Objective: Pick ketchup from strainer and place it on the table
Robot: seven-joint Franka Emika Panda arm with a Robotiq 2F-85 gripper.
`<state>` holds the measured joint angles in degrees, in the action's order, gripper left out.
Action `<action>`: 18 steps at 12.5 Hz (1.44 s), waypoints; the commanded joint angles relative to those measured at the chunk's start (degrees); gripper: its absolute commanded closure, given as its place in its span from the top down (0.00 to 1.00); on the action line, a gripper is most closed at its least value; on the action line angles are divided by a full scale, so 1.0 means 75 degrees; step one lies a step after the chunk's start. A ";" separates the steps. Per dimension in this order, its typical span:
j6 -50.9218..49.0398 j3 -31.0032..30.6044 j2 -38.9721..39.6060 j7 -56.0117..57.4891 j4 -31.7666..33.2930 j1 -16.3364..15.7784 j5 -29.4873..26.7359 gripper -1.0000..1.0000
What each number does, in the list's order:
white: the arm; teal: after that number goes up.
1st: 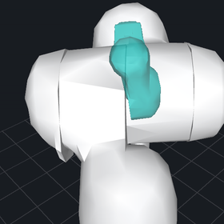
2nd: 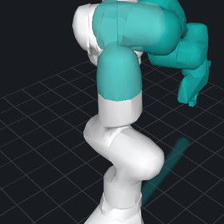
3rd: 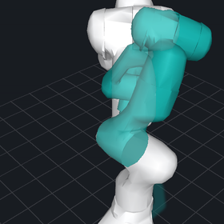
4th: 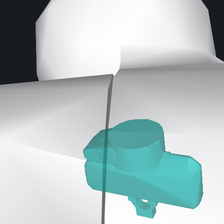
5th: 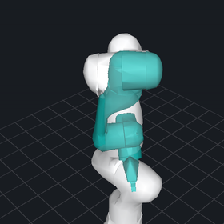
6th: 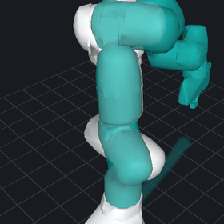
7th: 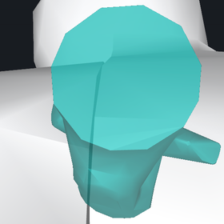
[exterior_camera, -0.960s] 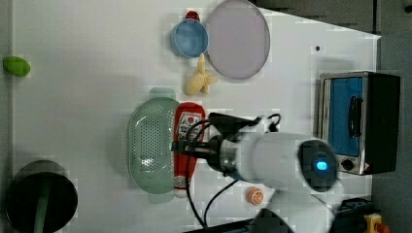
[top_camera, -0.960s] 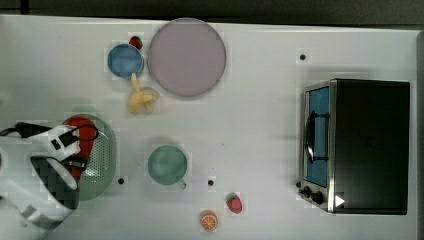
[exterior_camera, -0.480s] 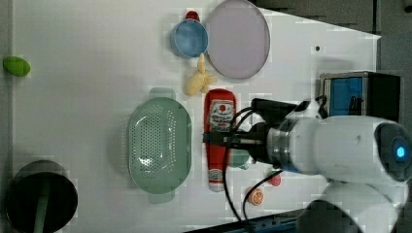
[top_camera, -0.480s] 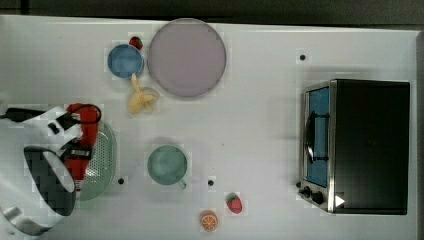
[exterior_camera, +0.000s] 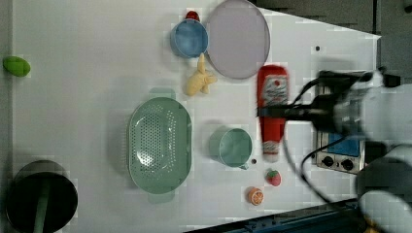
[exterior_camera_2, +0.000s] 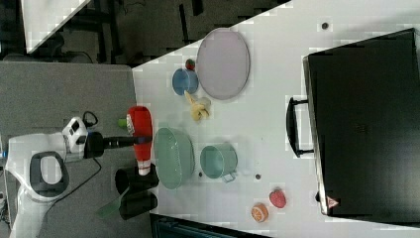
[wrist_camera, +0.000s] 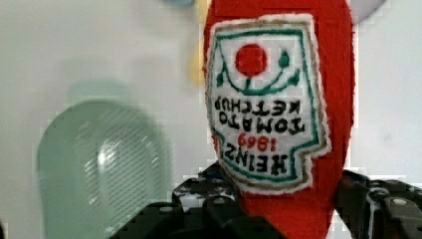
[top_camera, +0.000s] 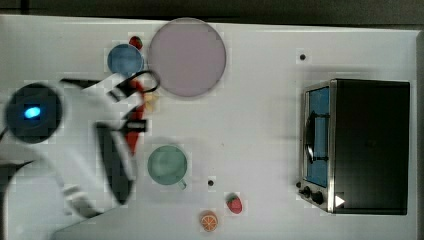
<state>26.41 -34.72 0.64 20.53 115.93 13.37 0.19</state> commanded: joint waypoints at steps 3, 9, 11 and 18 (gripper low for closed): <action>-0.0093 0.1603 -0.0186 0.2663 -0.0200 0.0729 -0.0120 0.56; 0.0199 0.2649 -0.0149 0.2762 0.0836 0.0786 -0.0119 0.56; 0.0863 0.2697 -0.0055 0.2764 0.1386 0.0788 -0.0119 0.56; 0.2627 0.2701 0.1404 0.2762 0.2094 0.0789 -0.0116 0.70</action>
<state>45.07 -14.93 11.61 38.89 132.72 18.77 -0.98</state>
